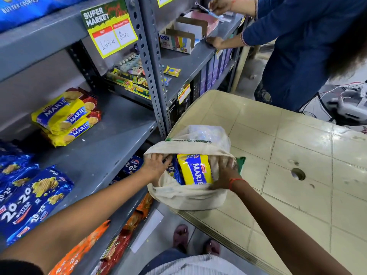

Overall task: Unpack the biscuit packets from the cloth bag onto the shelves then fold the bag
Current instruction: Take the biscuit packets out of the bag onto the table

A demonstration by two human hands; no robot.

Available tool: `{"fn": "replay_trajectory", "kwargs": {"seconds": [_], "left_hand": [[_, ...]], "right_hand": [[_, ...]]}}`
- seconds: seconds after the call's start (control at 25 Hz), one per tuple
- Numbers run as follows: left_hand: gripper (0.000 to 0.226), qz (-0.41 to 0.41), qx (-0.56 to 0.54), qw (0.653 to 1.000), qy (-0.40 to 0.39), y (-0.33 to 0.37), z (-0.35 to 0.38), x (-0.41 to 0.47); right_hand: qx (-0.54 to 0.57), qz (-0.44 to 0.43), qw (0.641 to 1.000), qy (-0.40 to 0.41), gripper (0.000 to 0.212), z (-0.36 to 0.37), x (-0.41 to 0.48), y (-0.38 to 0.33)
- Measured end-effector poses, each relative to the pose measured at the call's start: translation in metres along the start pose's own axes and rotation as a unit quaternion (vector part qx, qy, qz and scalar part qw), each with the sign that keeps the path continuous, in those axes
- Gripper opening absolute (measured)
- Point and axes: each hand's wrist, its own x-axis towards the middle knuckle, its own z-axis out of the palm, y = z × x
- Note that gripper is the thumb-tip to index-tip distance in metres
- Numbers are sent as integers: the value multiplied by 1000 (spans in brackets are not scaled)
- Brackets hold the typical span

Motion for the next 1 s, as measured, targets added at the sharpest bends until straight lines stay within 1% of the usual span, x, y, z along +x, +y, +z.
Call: {"fn": "replay_trajectory", "kwargs": {"seconds": [0.04,0.08,0.12,0.16,0.2,0.24,0.28,0.32,0.36,0.4,0.48,0.52,0.56,0.64,0.72,0.76,0.8,0.84,0.92,1.0], "left_hand": [[128,-3,9,1000,-11,2,4,-3],[121,1,0,1000,1,7,3,-6],[107,13,-24,999,36,11,-3,-8],[88,31,-48,994,90,15,-14,-7],[68,48,-60,986,148,17,-28,-6],[51,57,-61,979,189,17,-40,-1],[43,62,-63,972,217,15,-49,3],[42,67,-67,968,231,12,-54,9],[49,77,-76,966,236,7,-58,16],[61,88,-86,966,228,2,-62,22],[87,90,-86,977,176,-12,-75,32],[96,79,-83,982,152,-19,-85,37],[99,69,-101,983,138,-24,-94,40],[89,64,-165,973,146,-23,-104,41],[79,91,-188,960,185,-10,-90,33],[84,108,-186,955,203,-3,-76,28],[95,122,-186,953,207,2,-61,24],[109,130,-179,956,191,5,-45,20],[131,115,-127,978,123,4,-16,15],[138,76,-77,991,76,0,11,10]], "right_hand": [[-14,14,1000,-24,137,0,-1,1],[-25,16,999,-37,128,-3,-5,-1],[-30,12,999,-29,112,-7,-9,-5],[-33,-8,999,11,93,-12,-9,-10],[-44,-34,996,76,79,-16,-8,-15],[-49,-64,988,132,69,-20,-6,-21],[-28,-88,982,167,61,-22,-5,-26],[1,-115,976,184,53,-24,-4,-29],[22,-126,976,178,49,-22,2,-30],[31,-140,975,172,52,-23,7,-29],[43,-128,980,149,67,-31,22,-26],[53,-103,983,142,74,-41,26,-26],[64,-82,985,134,80,-49,33,-25],[32,-73,988,129,96,-58,31,-25],[-6,-121,977,173,103,-46,16,-28],[4,-142,971,193,101,-31,6,-30],[21,-148,969,198,101,-15,0,-29],[39,-135,973,183,104,2,-6,-28],[45,-75,988,124,122,28,-13,-19],[45,-10,996,72,136,50,-18,-5]]}}
